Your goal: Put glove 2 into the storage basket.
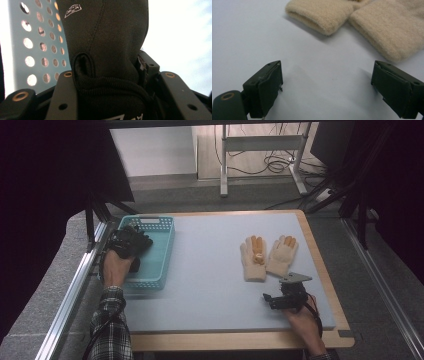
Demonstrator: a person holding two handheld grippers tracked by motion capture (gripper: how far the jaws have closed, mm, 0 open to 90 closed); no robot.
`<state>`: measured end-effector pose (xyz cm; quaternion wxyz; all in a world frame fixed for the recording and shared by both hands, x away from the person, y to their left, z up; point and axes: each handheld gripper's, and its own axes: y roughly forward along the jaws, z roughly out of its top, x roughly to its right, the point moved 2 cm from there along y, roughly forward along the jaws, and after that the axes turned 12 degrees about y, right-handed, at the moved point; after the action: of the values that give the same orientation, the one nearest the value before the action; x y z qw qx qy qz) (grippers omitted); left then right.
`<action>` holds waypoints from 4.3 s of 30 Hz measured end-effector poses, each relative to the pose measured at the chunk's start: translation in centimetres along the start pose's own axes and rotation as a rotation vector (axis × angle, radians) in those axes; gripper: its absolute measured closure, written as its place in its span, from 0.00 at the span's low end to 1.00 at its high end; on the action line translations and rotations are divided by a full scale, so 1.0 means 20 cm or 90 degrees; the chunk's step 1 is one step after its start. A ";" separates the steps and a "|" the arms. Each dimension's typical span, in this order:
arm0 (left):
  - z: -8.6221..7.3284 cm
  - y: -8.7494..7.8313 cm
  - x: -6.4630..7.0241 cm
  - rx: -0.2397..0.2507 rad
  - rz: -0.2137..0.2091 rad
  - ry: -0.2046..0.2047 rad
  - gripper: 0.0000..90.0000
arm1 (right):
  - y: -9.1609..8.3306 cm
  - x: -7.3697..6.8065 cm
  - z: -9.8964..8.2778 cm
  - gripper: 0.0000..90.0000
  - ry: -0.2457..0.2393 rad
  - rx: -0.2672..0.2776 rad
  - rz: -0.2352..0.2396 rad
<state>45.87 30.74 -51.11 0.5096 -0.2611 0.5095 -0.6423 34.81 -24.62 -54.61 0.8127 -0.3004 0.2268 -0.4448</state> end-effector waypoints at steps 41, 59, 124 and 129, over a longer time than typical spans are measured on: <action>-0.08 -0.34 0.05 0.231 -0.128 0.000 0.03 | 0.00 0.00 0.00 0.11 0.000 0.000 0.000; -0.02 -0.47 0.48 0.323 -0.171 0.114 0.02 | 0.00 0.00 0.00 0.11 0.001 -0.001 0.000; -0.33 -0.07 1.16 0.296 -0.201 0.220 0.01 | -0.04 0.00 0.00 0.41 0.014 0.012 0.026; -0.33 -0.07 1.16 0.295 -0.201 0.222 0.01 | -0.10 0.05 0.02 0.59 0.021 0.027 0.021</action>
<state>31.75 11.87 -56.35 0.3546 -0.1002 0.3827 -0.8472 34.47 -26.13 -53.04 0.8225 -0.2715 0.2358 -0.4407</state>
